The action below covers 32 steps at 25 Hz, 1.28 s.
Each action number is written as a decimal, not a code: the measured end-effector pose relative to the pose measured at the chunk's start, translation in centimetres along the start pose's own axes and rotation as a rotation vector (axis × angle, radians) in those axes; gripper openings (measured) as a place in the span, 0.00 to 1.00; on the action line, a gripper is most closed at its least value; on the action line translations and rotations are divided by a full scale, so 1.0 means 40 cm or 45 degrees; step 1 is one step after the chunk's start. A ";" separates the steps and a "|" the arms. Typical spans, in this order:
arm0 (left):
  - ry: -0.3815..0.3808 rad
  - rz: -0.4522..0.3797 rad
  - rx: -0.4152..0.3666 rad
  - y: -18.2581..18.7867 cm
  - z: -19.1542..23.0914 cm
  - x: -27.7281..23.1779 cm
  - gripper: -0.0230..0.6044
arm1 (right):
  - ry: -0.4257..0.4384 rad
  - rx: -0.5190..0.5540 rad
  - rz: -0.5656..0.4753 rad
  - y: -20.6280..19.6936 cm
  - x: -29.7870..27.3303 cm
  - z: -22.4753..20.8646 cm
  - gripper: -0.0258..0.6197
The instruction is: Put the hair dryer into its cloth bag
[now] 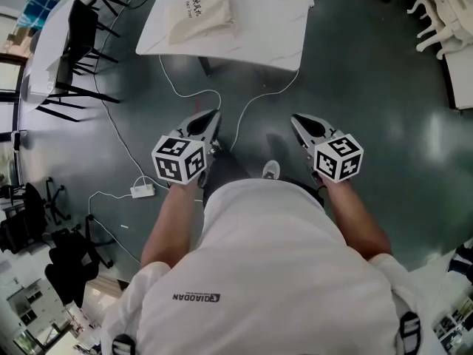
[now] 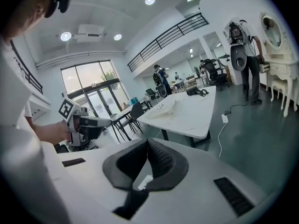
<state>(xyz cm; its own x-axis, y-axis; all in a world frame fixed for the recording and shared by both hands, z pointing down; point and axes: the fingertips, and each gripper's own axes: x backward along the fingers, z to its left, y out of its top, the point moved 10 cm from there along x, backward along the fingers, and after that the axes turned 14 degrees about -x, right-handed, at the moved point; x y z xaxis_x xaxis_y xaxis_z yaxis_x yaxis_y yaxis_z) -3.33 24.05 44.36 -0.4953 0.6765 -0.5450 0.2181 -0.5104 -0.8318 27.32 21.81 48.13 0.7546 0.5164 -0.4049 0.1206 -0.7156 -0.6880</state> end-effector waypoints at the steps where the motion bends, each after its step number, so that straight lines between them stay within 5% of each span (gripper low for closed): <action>1: 0.011 0.000 0.006 -0.009 0.003 -0.003 0.08 | -0.006 0.009 -0.007 -0.001 0.009 -0.005 0.08; 8: 0.078 -0.097 -0.014 0.075 -0.017 0.029 0.08 | -0.009 0.010 0.051 -0.008 0.061 -0.017 0.08; 16: 0.048 -0.069 -0.034 0.064 0.037 0.049 0.08 | 0.032 -0.008 -0.006 0.030 -0.061 0.021 0.08; 32: -0.182 -0.061 -0.112 0.194 0.473 -0.151 0.08 | -0.163 -0.009 -0.052 0.237 -0.400 0.070 0.08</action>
<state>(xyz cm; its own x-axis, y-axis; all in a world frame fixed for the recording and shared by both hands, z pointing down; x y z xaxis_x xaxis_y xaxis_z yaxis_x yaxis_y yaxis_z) -14.55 5.97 43.19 -0.6203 0.6129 -0.4895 0.2615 -0.4268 -0.8657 14.58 8.08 46.38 0.6604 0.6008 -0.4505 0.1545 -0.6958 -0.7015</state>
